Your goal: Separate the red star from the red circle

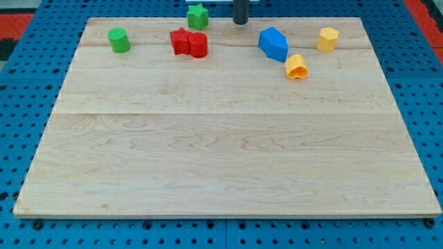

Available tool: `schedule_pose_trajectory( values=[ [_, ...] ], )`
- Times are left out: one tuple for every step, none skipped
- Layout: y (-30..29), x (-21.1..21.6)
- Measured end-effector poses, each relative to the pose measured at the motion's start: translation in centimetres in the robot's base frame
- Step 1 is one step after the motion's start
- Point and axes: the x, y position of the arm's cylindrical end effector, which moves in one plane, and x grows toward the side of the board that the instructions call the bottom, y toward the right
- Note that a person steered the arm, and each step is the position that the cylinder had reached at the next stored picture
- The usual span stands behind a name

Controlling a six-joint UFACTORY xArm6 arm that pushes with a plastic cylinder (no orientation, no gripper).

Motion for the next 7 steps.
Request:
schedule_pose_trajectory(
  values=[
    [-4.4, 2.0],
    [-6.3, 4.5],
    [-6.3, 4.6],
    [-7.8, 4.6],
    [-8.2, 4.6],
    [-10.6, 5.2],
    [-14.7, 6.1]
  ],
)
